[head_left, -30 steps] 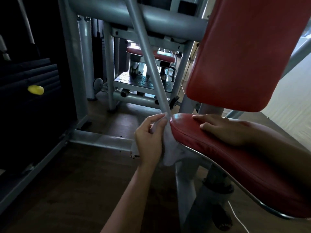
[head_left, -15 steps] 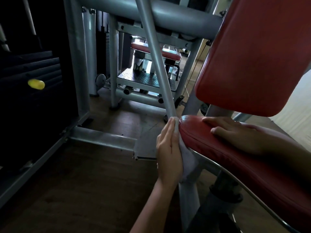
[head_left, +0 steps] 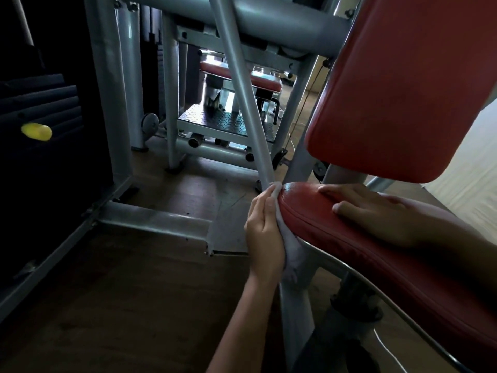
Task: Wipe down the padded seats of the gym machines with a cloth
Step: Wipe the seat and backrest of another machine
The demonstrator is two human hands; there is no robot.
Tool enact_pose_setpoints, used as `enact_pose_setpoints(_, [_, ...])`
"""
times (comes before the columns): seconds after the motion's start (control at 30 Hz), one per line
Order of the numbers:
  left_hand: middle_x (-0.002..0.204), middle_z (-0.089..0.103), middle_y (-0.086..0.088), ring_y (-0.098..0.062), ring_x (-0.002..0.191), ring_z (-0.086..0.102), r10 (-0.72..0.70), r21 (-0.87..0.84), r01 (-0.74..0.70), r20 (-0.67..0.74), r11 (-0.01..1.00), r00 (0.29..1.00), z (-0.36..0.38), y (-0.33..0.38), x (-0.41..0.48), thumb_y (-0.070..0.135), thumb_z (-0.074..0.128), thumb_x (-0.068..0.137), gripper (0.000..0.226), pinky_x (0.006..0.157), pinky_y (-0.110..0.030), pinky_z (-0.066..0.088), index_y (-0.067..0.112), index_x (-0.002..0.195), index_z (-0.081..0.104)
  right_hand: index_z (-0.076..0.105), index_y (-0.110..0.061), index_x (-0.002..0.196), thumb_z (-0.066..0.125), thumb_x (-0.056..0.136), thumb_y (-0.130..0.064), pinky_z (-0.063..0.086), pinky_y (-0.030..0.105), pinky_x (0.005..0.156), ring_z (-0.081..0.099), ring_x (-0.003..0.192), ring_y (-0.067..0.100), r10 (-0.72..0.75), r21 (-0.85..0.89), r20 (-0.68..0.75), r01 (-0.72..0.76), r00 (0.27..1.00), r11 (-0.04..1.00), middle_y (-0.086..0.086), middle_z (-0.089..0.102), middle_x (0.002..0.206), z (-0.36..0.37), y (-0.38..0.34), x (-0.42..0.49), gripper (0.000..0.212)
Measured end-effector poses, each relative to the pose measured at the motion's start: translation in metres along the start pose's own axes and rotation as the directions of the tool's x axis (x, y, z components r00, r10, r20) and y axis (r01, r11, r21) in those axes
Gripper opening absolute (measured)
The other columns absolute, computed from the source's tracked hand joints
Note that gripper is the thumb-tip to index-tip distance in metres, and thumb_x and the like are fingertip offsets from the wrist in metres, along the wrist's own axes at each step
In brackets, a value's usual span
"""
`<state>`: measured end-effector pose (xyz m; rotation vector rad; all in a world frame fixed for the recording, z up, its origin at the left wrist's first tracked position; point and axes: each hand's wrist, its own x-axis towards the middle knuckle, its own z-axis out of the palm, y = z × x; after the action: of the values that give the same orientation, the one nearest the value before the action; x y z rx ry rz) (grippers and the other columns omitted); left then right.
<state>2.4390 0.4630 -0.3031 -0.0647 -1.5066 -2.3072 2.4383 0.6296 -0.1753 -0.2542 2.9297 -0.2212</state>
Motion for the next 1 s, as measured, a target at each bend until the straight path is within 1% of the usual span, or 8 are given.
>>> enact_pose_setpoints(0.17, [0.127,0.063,0.016,0.003,0.118,0.059,-0.02,0.032,0.021,-0.016,0.999,1.0,0.003,0.011,-0.034,0.037,0.04,0.106,0.036,0.097,-0.018,0.05,0.029,0.137,0.057,0.012,-0.089,0.11,0.012,0.069,-0.083,0.02,0.064,0.115,0.025,0.149,0.022,0.034,0.03,-0.01,-0.034,0.999,0.999,-0.019,0.026,0.159,0.003,0.003,0.003,0.041])
enact_pose_setpoints(0.37, [0.103,0.075,0.005,-0.004,0.099,0.069,-0.166,0.1,0.155,0.122,0.983,0.979,0.003,-0.002,0.043,0.029,0.033,0.11,0.041,0.086,-0.022,0.052,0.016,0.119,0.071,0.007,-0.081,0.128,0.012,0.078,-0.081,0.017,0.067,0.115,0.02,0.152,0.024,0.037,-0.034,0.001,-0.037,0.999,0.999,-0.014,0.021,0.164,0.002,0.004,0.004,0.05])
enact_pose_setpoints(0.57, [0.143,0.055,0.017,-0.005,0.137,0.046,-0.102,0.046,0.096,0.153,0.994,0.983,-0.005,0.006,-0.013,0.054,0.041,0.1,0.045,0.116,-0.04,0.037,0.038,0.141,0.053,0.006,-0.06,0.151,0.019,0.102,-0.061,0.006,0.068,0.118,0.003,0.155,0.032,0.127,-0.101,0.038,-0.123,0.991,0.987,-0.003,0.003,0.17,0.0,-0.003,0.0,0.051])
enact_pose_setpoints(0.67, [0.131,0.063,0.02,0.0,0.13,0.052,-0.106,0.126,0.087,0.158,0.988,0.982,-0.001,0.015,0.012,0.045,0.044,0.102,0.039,0.117,-0.038,0.037,0.03,0.134,0.063,0.004,-0.057,0.153,0.016,0.099,-0.066,0.005,0.07,0.117,0.002,0.155,0.036,0.145,-0.09,0.046,-0.14,0.988,0.986,-0.004,0.0,0.17,-0.001,-0.006,-0.001,0.057])
enact_pose_setpoints(0.77, [0.119,0.072,0.01,-0.01,0.12,0.062,-0.196,0.192,0.167,0.145,0.967,0.97,0.006,0.026,0.037,0.043,0.051,0.091,0.041,0.114,-0.043,0.041,0.023,0.117,0.075,0.003,-0.049,0.157,0.009,0.076,-0.081,0.007,0.066,0.119,0.004,0.155,0.034,0.134,-0.111,0.037,-0.129,0.99,0.985,-0.005,0.0,0.17,-0.001,-0.002,0.002,0.087])
enact_pose_setpoints(0.83, [0.117,0.073,0.009,-0.011,0.118,0.063,-0.216,0.209,0.184,0.139,0.96,0.967,0.007,0.027,0.034,0.043,0.052,0.089,0.039,0.113,-0.044,0.042,0.025,0.113,0.076,0.002,-0.043,0.159,0.014,0.087,-0.077,0.007,0.067,0.119,0.003,0.155,0.035,0.147,-0.106,0.026,-0.143,0.989,0.984,-0.005,-0.001,0.17,0.0,0.001,0.005,0.081])
enact_pose_setpoints(0.93, [0.121,0.067,0.013,-0.008,0.118,0.06,-0.112,0.341,0.054,0.154,0.939,0.982,0.001,0.04,0.011,0.039,0.051,0.097,0.032,0.111,-0.038,0.043,0.028,0.119,0.071,0.004,-0.039,0.16,0.018,0.096,-0.07,0.005,0.071,0.117,0.003,0.155,0.036,0.141,-0.107,0.012,-0.139,0.99,0.984,-0.005,0.0,0.17,0.0,-0.001,0.001,0.072])
enact_pose_setpoints(1.0, [0.124,0.064,0.008,-0.013,0.117,0.057,0.023,0.518,-0.138,0.222,0.844,0.975,-0.005,0.053,-0.001,0.038,0.049,0.098,0.035,0.107,-0.034,0.042,0.026,0.124,0.069,0.009,-0.037,0.16,0.014,0.084,-0.08,0.005,0.07,0.118,0.005,0.155,0.036,0.135,-0.083,0.02,-0.133,0.991,0.988,-0.004,0.003,0.17,-0.002,-0.005,-0.004,0.087])
